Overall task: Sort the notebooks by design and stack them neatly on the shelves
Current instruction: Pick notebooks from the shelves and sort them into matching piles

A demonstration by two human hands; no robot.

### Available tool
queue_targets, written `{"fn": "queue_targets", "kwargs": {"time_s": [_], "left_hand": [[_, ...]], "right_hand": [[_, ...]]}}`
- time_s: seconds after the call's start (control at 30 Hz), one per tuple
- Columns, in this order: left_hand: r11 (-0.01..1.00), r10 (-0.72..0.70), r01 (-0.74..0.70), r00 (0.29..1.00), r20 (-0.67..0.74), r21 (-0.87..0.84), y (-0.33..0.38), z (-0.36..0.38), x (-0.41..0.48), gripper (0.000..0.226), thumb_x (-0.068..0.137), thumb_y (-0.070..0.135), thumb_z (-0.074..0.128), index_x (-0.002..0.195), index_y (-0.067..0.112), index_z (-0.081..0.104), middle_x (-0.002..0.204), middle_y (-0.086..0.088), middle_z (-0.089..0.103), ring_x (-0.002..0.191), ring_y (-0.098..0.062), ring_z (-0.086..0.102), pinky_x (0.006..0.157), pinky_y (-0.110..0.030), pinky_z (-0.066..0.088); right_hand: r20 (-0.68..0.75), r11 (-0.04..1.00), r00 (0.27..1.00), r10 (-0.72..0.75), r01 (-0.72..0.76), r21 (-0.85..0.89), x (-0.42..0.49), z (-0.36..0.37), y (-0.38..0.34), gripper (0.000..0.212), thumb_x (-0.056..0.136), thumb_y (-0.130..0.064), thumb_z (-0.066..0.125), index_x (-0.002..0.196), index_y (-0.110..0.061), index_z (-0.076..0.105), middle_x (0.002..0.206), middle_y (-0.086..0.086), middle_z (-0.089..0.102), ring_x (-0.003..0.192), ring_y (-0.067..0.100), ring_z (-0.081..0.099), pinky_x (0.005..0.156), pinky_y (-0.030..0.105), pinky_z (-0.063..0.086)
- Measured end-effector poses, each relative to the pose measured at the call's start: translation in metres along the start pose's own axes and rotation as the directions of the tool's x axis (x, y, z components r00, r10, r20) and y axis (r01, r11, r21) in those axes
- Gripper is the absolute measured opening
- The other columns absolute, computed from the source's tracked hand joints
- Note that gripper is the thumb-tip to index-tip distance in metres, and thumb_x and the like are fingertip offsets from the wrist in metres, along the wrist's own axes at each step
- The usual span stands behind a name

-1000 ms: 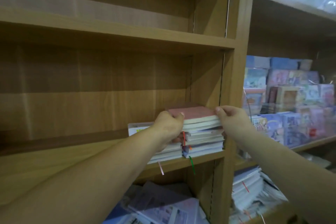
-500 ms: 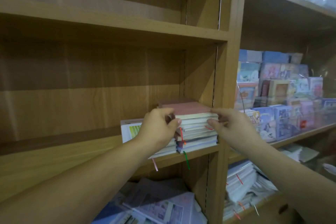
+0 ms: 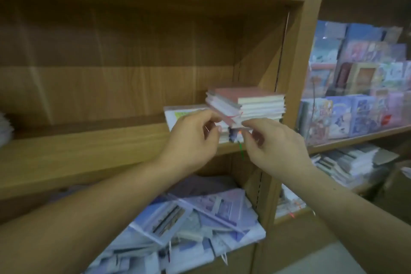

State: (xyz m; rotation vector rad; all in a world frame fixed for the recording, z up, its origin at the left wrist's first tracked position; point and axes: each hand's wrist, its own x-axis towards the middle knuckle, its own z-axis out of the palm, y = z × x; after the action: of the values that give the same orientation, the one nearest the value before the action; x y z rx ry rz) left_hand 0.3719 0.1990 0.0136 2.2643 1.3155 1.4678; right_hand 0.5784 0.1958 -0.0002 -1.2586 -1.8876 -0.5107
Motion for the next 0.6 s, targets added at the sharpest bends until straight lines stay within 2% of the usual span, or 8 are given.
{"fn": "queue_targets", "kwargs": {"time_s": [0.1,0.2,0.27,0.3,0.37,0.43,0.53,0.6], "left_hand": [[0.998,-0.055,0.057,0.993,0.101,-0.013,-0.025,-0.008,-0.065,0.016,0.092,0.028,0.064,0.105,0.024,0.072,0.082,0.011,0.071,0.073,-0.001,0.065,0.069,-0.024,0.053],[0.977,-0.209,0.196,0.957,0.200,0.084,-0.071,-0.006,-0.132,0.017,0.095,0.031,0.064,0.110,0.029,0.072,0.082,0.013,0.070,0.075,-0.001,0.065,0.070,-0.028,0.055],[0.933,-0.358,0.343,0.907,0.222,0.105,-0.100,-0.002,-0.173,0.016,0.097,0.031,0.063,0.110,0.030,0.073,0.082,0.007,0.071,0.073,-0.006,0.066,0.071,-0.036,0.057],[0.905,-0.425,0.418,0.880,0.211,0.079,-0.112,0.001,-0.190,0.013,0.096,0.028,0.064,0.104,0.031,0.074,0.080,0.004,0.072,0.071,-0.009,0.067,0.071,-0.038,0.058],[0.824,-0.560,0.566,0.809,0.178,0.024,-0.127,0.007,-0.215,0.016,0.095,0.023,0.064,0.083,0.029,0.073,0.074,-0.002,0.071,0.067,-0.018,0.068,0.069,-0.043,0.059],[0.725,-0.672,0.685,0.727,0.144,-0.071,-0.139,0.014,-0.231,0.024,0.095,0.024,0.066,0.071,0.021,0.071,0.065,-0.006,0.069,0.061,-0.025,0.068,0.065,-0.046,0.058],[0.548,-0.806,0.803,0.582,0.106,-0.235,-0.156,0.022,-0.247,0.034,0.095,0.035,0.068,0.071,0.013,0.074,0.062,-0.008,0.070,0.059,-0.030,0.069,0.061,-0.046,0.060],[0.474,-0.837,0.833,0.527,0.147,-0.286,-0.170,0.023,-0.250,0.038,0.093,0.044,0.069,0.073,0.012,0.075,0.064,-0.007,0.071,0.059,-0.025,0.070,0.062,-0.043,0.060]], "right_hand": [[0.324,0.999,0.946,0.009,-0.021,0.032,-0.034,0.030,-0.033,0.026,0.092,-0.050,0.052,0.104,-0.035,0.069,0.099,-0.009,0.070,0.092,0.019,0.065,0.070,0.035,0.055],[0.618,0.972,0.780,0.095,-0.206,0.111,-0.069,0.075,-0.050,0.034,0.088,-0.058,0.054,0.095,-0.028,0.068,0.090,-0.006,0.069,0.087,0.018,0.065,0.073,0.037,0.056],[0.700,0.931,0.705,0.115,-0.322,0.171,-0.095,0.106,-0.060,0.028,0.093,-0.053,0.061,0.098,-0.027,0.071,0.090,-0.005,0.070,0.087,0.016,0.065,0.075,0.035,0.055],[0.710,0.904,0.693,0.125,-0.374,0.205,-0.107,0.121,-0.065,0.028,0.095,-0.050,0.062,0.103,-0.025,0.072,0.094,-0.005,0.070,0.090,0.015,0.066,0.077,0.035,0.054],[0.712,0.835,0.683,0.163,-0.480,0.269,-0.128,0.148,-0.079,0.033,0.097,-0.046,0.061,0.121,-0.025,0.070,0.120,-0.005,0.069,0.109,0.014,0.064,0.094,0.038,0.053],[0.688,0.781,0.697,0.202,-0.538,0.317,-0.145,0.168,-0.096,0.042,0.098,-0.042,0.062,0.135,-0.023,0.063,0.139,-0.006,0.058,0.126,0.016,0.056,0.105,0.039,0.048],[0.520,0.832,0.821,0.236,-0.447,0.328,-0.168,0.197,-0.104,0.032,0.096,-0.032,0.068,0.123,-0.016,0.070,0.127,0.000,0.061,0.115,0.022,0.059,0.096,0.043,0.053],[0.437,0.884,0.870,0.231,-0.375,0.278,-0.173,0.210,-0.095,0.027,0.095,-0.028,0.068,0.117,-0.013,0.073,0.123,0.003,0.063,0.112,0.027,0.059,0.092,0.046,0.055]]}}
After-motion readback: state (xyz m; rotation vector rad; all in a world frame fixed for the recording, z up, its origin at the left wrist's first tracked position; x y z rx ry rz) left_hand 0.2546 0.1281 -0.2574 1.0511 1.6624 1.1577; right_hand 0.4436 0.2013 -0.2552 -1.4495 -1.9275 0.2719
